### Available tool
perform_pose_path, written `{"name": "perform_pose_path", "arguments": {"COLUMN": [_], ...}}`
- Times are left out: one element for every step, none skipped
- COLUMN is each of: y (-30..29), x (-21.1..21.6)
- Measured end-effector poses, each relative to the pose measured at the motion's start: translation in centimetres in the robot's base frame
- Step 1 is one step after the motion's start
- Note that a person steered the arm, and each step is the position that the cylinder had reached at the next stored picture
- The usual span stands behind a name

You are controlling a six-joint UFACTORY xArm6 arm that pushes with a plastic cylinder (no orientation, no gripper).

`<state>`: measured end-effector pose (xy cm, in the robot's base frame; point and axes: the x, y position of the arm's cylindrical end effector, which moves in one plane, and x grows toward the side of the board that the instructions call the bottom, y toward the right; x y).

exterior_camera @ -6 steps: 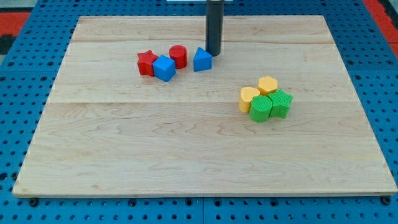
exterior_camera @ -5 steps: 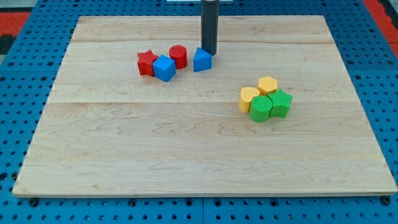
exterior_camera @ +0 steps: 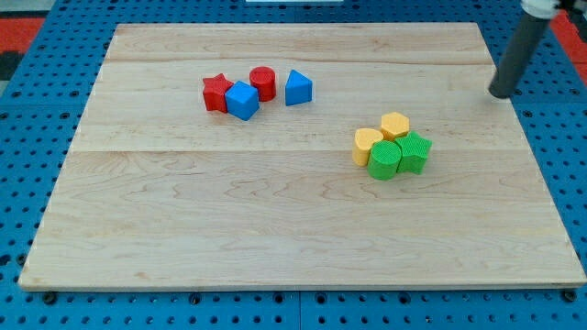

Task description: Move the green circle close to the bottom center of the board

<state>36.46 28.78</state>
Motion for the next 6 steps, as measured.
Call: {"name": "perform_pose_path", "arguments": {"y": [0.1, 0.1, -0.1, -2.1, -5.2, -9.4], "x": [0.7, 0.6, 2.2, 1.7, 6.3, 8.7]}}
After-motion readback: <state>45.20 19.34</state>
